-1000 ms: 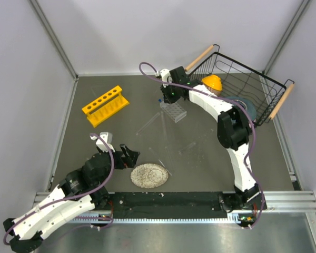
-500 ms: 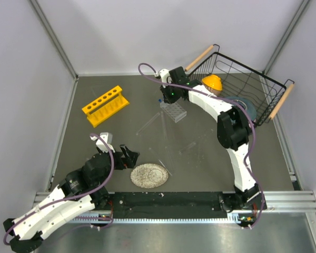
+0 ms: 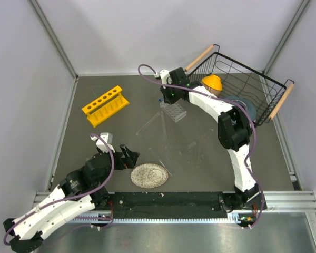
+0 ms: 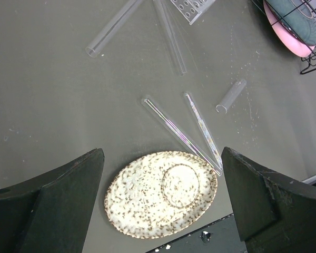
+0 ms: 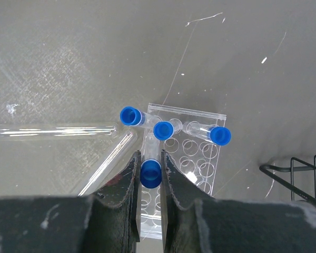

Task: Organize the chemistry lab equipment

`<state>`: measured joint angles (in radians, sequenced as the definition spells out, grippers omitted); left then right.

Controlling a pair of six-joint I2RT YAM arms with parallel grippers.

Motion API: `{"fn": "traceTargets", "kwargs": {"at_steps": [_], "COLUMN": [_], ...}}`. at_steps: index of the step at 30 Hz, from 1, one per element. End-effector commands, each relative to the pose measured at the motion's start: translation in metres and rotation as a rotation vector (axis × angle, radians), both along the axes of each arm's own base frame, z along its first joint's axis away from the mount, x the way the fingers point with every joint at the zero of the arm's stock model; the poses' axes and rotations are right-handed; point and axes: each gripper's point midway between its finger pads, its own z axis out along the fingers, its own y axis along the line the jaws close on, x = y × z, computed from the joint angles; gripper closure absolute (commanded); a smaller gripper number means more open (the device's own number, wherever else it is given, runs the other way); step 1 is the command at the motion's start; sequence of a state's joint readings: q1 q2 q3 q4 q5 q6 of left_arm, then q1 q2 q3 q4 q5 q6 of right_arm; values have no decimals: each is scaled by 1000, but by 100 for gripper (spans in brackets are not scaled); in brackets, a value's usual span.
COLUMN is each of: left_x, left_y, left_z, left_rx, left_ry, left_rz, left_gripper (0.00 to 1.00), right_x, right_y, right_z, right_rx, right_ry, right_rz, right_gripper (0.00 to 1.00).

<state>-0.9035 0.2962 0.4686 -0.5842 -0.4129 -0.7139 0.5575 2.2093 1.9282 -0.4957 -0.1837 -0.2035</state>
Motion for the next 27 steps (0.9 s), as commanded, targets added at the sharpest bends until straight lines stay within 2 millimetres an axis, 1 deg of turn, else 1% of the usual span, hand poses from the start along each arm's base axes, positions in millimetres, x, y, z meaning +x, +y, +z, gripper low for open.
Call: {"fn": "traceTargets", "kwargs": {"at_steps": [1,14,17,21,24,25,27], "left_x": [3,2,2,2,1,1,1], "left_y": [-1,-5,-6,-6,-6,-6,-6], "left_z": [6,3,3,0,0,0,0], "left_rx": [-36,-40,-44,-40,-39,-42,-42], "left_ry": [-19,-16,-21,-13,-12,-11,-11], "left_rz": [12,-4,-9,-11,-11,-12,-12], "left_gripper": [1,1,1,1,1,1,1], "right_x": [-13,-15,-15,-14,-14,-15,-16], "right_y": [-8,-8,-6,-5,-3,-3,-2], "right_z": [-9,-2,-2,-13,-15,-14,-9], "right_rx": [-56,-69,-69,-86,-88,-88,-80], "right_ry": [20,-7,-9,2,2,2,-4], "right_rz": [4,3,5,5,8,9,12], "right_gripper": [94,93,92,89,79,72,66]}}
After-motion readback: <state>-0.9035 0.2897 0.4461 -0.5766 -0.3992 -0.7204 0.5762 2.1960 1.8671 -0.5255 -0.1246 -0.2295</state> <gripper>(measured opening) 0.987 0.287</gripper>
